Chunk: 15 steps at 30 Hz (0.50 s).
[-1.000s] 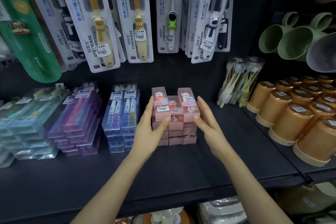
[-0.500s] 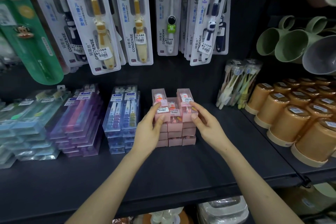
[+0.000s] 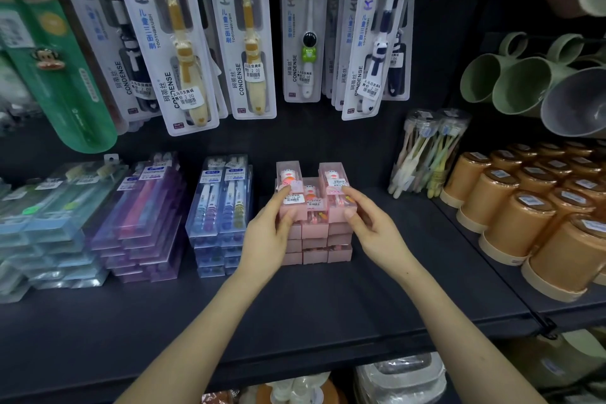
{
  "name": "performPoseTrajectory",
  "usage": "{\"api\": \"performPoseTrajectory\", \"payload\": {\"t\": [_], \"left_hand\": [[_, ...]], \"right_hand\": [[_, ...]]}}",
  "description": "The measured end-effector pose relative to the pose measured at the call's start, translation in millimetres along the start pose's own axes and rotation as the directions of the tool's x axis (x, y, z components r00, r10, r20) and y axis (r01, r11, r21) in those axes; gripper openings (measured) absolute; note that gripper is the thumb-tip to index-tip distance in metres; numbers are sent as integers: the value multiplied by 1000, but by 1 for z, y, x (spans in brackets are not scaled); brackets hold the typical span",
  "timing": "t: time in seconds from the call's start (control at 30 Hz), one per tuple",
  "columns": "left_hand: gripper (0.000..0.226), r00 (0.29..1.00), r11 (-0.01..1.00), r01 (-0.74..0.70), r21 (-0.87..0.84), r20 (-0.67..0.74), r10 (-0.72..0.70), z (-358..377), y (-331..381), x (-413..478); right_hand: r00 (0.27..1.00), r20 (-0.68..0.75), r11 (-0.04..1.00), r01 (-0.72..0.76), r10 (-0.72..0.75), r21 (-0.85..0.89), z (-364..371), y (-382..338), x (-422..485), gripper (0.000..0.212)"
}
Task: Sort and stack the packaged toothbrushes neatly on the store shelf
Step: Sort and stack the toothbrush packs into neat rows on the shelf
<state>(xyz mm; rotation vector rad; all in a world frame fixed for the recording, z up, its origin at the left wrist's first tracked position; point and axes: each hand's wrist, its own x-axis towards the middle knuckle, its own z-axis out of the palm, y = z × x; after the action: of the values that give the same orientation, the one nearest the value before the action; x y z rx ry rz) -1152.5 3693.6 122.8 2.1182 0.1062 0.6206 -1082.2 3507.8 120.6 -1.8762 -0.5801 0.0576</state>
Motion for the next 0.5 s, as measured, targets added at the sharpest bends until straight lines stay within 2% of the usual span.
{"api": "performPoseTrajectory", "payload": {"t": [0.17, 0.23, 0.33, 0.5], "left_hand": [[48, 999, 999, 34, 4, -16, -34, 2, 2, -1], [49, 999, 999, 36, 14, 9, -37, 0, 1, 0], [48, 998, 999, 39, 20, 45, -40, -5, 0, 2], [46, 995, 998, 33, 46, 94, -37, -12, 3, 1]], "right_hand": [[1000, 15, 1000, 3, -3, 14, -1, 2, 1, 46], [999, 33, 1000, -1, 0, 27, -1, 2, 0, 55], [1000, 21, 999, 6, -5, -43, 3, 1, -3, 71], [995, -81, 993, 41, -51, -113, 11, -4, -4, 63]]}}
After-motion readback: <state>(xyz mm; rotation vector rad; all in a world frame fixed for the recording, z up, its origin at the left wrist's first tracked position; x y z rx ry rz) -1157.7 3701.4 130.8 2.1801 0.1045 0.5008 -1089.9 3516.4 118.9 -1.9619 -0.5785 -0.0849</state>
